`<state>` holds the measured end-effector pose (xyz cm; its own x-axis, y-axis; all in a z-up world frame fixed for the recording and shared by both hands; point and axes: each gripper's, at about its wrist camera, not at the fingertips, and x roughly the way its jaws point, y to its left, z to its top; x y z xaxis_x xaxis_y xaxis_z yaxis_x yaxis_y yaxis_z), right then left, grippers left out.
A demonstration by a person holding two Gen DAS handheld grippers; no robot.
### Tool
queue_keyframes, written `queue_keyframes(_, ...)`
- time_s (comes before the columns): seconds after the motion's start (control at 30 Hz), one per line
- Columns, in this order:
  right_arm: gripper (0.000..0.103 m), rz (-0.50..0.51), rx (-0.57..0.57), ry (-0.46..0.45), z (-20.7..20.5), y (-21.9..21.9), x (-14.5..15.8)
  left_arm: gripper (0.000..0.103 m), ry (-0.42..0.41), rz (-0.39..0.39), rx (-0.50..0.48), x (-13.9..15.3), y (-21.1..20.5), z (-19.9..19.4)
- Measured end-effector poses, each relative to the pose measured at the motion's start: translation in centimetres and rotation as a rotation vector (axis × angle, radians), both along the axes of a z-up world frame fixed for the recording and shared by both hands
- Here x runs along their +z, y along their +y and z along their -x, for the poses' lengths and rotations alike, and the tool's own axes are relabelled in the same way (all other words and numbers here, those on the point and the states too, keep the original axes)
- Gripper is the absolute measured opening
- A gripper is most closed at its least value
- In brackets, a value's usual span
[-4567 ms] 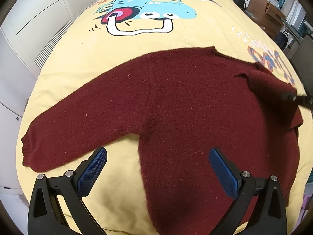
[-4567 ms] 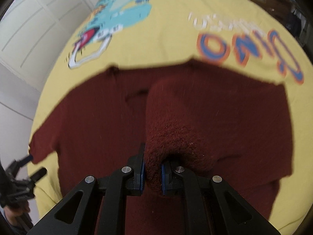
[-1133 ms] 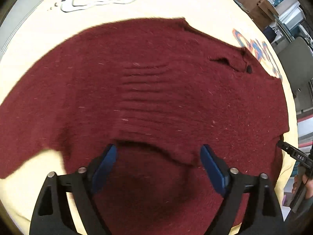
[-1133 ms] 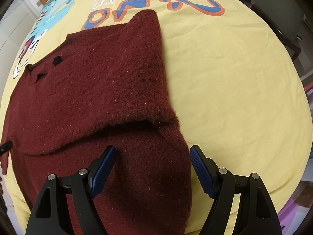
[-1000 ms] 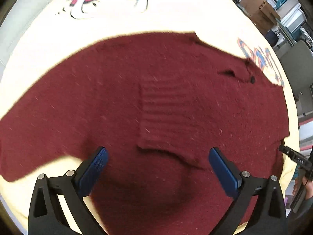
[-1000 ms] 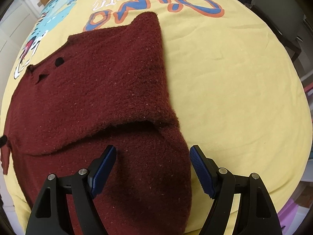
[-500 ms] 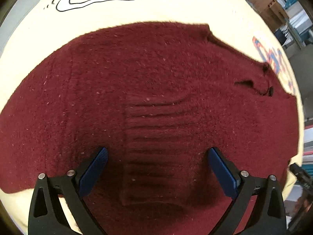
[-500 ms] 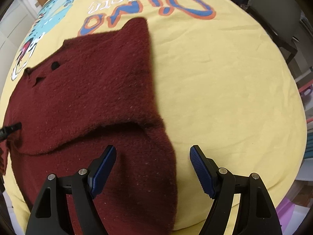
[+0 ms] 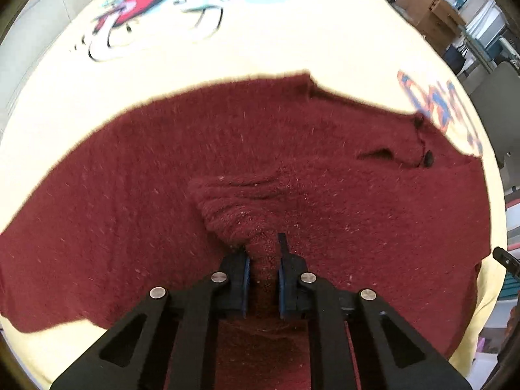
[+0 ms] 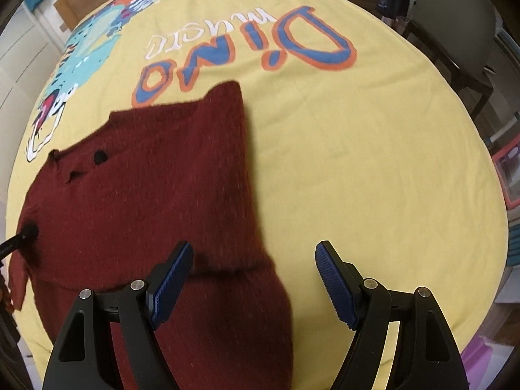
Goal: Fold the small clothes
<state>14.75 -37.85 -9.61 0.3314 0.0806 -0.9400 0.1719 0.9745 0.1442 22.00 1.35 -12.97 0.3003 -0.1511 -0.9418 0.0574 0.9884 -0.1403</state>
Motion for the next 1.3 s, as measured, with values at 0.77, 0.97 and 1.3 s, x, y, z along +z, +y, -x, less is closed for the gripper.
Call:
queue_keyframes(0.77,0.02,-0.132,-0.008,0.044,-3.9,1.1,-5.1,0.012,-0.045,-0.115,0.015,0.1,4.2,1.9)
queue_keyframes(0.97,0.056,0.021,0.059,-0.012,-3.5,3.2,-2.8,0.042,-0.051,-0.16,0.024,-0.3,4.3,2.2)
queue_keyframes(1.3,0.099,0.057,0.197,-0.209,-1.0,9.8,3.6,0.102,-0.18,-0.12,-0.009,4.4,3.5,3.6)
